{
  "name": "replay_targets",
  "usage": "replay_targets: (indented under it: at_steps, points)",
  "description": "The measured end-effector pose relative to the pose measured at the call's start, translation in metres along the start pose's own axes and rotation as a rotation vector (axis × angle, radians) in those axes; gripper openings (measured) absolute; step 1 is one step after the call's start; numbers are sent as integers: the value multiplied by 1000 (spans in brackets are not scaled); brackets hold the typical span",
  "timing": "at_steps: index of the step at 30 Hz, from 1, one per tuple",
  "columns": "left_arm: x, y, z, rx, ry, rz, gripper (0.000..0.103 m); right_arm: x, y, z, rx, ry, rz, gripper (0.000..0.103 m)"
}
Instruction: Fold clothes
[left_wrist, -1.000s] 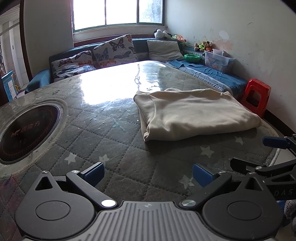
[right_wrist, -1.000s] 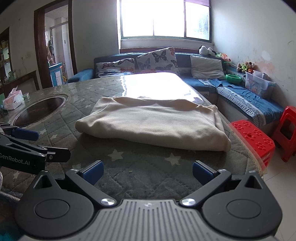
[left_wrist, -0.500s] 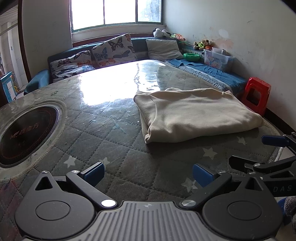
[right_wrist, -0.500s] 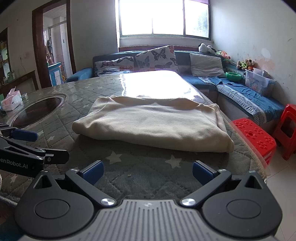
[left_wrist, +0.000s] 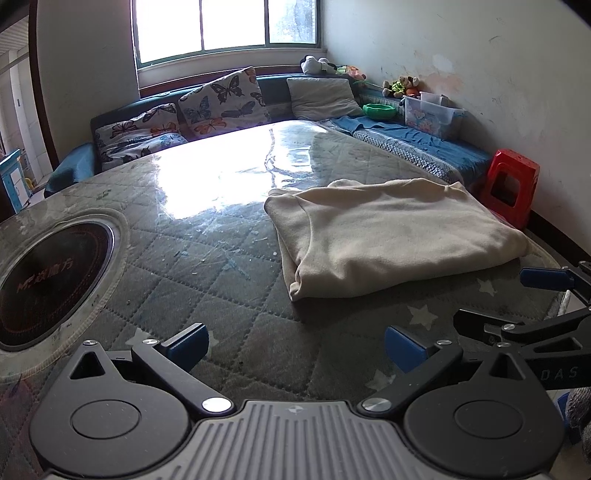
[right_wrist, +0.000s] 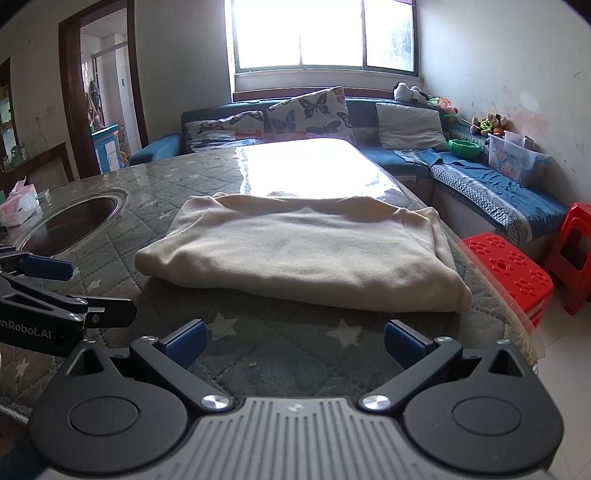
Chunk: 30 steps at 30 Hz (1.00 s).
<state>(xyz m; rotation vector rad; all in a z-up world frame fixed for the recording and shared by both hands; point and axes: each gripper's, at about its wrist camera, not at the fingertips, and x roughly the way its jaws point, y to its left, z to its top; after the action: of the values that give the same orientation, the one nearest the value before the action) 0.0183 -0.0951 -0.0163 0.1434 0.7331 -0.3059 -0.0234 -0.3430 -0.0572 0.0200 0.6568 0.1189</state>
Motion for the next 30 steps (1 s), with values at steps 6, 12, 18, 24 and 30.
replay_targets:
  at_steps: [6,12,18,24,30]
  points:
    - [5,0,3,11,9,1,103,5,-2,3,11,6,-4,103]
    - [9,0,7,19,14,0,103,10,-3,5,18,10,-6,103]
    - [11,0,10,22,17,-1,103,13,-3,8,21,12,-6,103]
    - [13,0,12,27,18,-1,103,15,-4,8,28,16,-12,103]
    - [17,1,15,29,25,-3,103,18,-6,9,32,20,-17,103]
